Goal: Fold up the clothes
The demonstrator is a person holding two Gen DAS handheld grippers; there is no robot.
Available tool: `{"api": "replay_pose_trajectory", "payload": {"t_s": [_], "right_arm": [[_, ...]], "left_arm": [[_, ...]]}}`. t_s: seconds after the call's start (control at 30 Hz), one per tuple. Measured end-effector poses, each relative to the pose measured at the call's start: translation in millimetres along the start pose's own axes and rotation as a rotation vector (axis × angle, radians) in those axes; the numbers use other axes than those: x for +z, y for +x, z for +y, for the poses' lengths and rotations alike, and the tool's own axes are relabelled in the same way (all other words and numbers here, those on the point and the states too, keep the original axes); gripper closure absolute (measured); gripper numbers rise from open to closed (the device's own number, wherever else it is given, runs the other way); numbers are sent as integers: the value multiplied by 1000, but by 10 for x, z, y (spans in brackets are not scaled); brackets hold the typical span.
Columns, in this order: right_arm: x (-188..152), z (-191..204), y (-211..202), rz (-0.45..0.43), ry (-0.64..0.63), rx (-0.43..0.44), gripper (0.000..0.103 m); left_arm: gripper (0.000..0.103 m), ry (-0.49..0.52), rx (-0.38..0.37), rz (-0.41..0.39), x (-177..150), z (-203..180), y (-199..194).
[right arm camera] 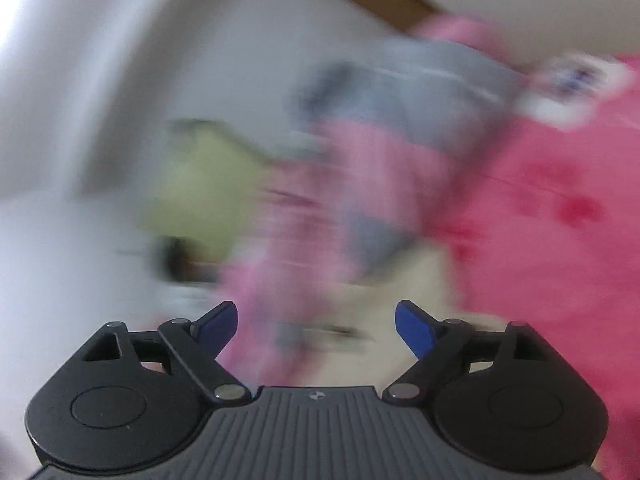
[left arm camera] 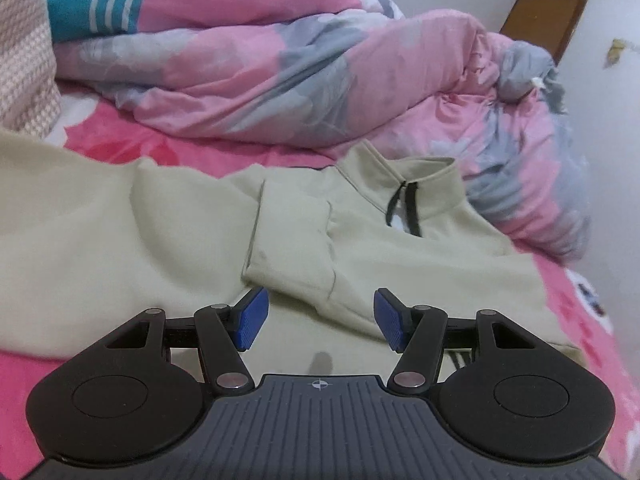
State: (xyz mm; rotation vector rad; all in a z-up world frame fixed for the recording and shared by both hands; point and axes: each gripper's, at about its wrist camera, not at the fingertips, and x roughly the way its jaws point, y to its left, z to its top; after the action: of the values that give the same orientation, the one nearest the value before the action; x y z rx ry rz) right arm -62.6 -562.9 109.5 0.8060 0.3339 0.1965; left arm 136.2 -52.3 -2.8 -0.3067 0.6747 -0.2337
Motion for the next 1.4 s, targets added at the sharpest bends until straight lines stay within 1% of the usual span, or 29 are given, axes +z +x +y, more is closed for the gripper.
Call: {"api": "replay_pose_trajectory", "payload": {"t_s": [0.07,0.17,0.3,0.43,0.53,0.57,0.6,0.63,0.67,0.7,0.8,0.87,0.9,0.97,1.03,1.07,1.13,1.17,1.2,1.23,1.33,1.4], "right_arm": [[-92,-63,294,39,-136,-73,35],[-230,-158,735,97,-340,-182,36],[-415,-284,1322,174,-611,-328,37],[-609,-398,1889,252,-886,-465,45],[-878,-323,2053,304,-1138,-453,47],[-959,-309,2111,321,-1209,-449,51],[-1011,-333,2182,339,-1233,-451,61],[-1051,-351,2232,352,-1250,-451,68],[-1050,-353,2213,352,-1243,-446,84],[-1049,-356,2194,352,-1236,-441,86],[-1058,-366,2158,344,-1236,-441,86],[-1075,-378,2153,331,-1256,-455,82],[-1083,-384,2150,324,-1267,-462,76],[-1099,-395,2145,310,-1287,-475,74],[-1116,-407,2140,297,-1307,-489,84],[-1124,-412,2138,290,-1317,-496,100],[-1122,-422,2123,269,-1324,-510,100],[-1057,-424,2077,235,-1274,-514,100],[-1026,-446,2040,219,-1243,-517,100],[-1054,-510,2042,229,-1251,-527,100],[-1138,-702,2048,257,-1274,-558,100],[-1164,-742,2048,261,-1287,-570,100]], "left_arm": [[45,51,15,-5,11,-124,80],[45,137,29,-13,33,-351,233],[45,217,18,-20,66,-632,483],[46,266,8,-28,49,-866,719],[46,283,5,-24,11,-956,842],[46,286,6,-19,-3,-973,880],[46,287,8,-12,-18,-984,914],[46,288,10,-5,-34,-991,946],[47,289,12,2,-49,-992,971],[47,290,14,10,-64,-990,993],[48,293,18,24,-101,-967,1026],[48,293,24,30,-116,-949,1055],[48,289,26,31,-119,-939,1067],[48,284,32,33,-123,-932,1082],[50,285,40,38,-125,-942,1095],[53,291,47,50,-121,-955,1103],[58,297,54,81,-104,-980,1070],[58,294,47,93,-112,-982,1042],[58,288,37,103,-126,-979,1012],[58,283,27,114,-140,-977,982],[58,311,29,111,-213,-987,933],[58,310,15,111,-220,-977,881]]}}
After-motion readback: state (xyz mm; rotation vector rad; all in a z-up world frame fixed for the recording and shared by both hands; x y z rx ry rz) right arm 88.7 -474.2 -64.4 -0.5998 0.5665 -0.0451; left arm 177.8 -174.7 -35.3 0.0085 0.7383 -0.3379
